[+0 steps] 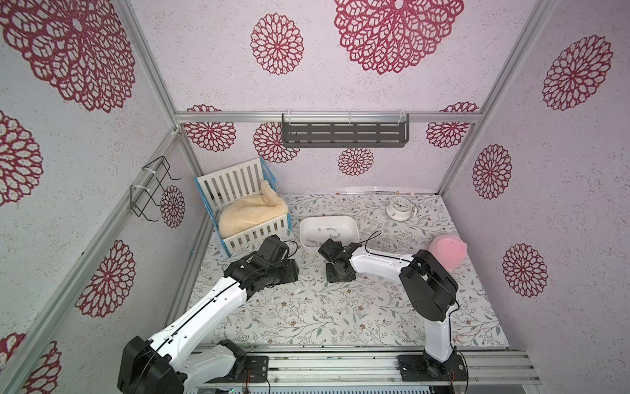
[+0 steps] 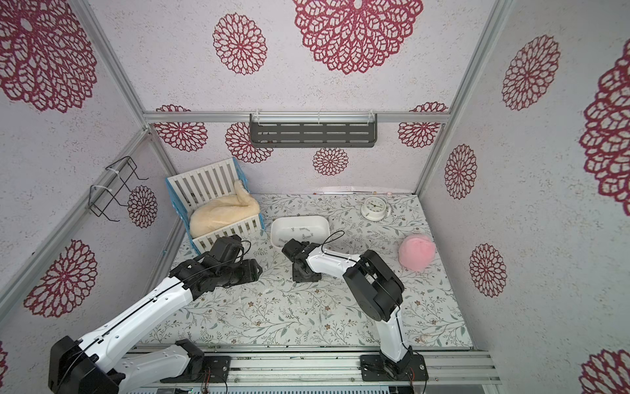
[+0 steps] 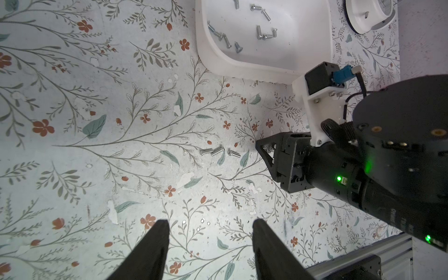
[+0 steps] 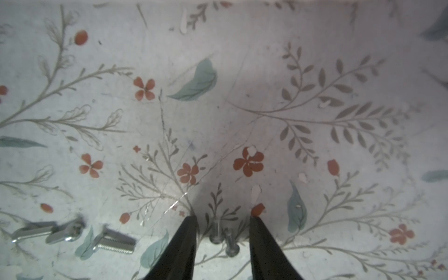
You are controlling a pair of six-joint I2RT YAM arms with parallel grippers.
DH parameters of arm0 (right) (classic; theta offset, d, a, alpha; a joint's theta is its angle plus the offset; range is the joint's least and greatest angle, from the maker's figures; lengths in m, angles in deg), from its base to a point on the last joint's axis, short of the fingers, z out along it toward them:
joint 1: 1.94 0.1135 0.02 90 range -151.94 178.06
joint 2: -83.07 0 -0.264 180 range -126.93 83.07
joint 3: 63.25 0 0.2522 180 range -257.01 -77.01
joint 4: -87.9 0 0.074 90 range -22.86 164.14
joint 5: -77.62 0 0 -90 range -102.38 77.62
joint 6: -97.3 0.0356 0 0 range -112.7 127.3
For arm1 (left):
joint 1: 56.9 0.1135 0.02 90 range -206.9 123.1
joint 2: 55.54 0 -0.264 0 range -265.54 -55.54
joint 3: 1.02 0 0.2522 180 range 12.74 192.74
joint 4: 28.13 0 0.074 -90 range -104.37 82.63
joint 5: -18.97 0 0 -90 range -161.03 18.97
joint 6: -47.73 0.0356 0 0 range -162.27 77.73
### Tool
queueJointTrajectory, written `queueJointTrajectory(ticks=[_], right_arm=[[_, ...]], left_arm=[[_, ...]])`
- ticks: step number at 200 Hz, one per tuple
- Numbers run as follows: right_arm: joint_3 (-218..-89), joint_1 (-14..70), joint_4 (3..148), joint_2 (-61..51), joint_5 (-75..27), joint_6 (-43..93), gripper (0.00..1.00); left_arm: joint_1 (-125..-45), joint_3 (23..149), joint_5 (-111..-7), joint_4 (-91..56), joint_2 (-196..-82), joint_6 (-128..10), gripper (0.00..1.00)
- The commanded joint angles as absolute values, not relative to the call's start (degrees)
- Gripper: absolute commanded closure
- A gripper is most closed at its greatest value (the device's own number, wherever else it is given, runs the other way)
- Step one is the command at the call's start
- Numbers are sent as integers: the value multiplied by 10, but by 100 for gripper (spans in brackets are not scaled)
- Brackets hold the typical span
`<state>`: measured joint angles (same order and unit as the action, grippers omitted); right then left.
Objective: Put the screws on the desktop into the storage box
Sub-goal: Pick up the screw from the center of the board.
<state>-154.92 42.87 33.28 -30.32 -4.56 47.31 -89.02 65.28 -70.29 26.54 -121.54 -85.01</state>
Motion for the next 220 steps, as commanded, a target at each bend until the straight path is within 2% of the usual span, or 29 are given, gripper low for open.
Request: queueJointTrajectory(ticks=[1, 153, 220], right_arm=[[-1585, 428, 324, -311, -35, 462, 59], [-1590, 430, 321, -333, -55, 459, 60], [-1587, 434, 328, -336, -67, 459, 66]], left_arm=[[-894, 647, -705, 254, -1205, -851, 40], [-894, 642, -705, 254, -1197, -849, 40], [-894, 638, -705, 255, -1195, -850, 40]])
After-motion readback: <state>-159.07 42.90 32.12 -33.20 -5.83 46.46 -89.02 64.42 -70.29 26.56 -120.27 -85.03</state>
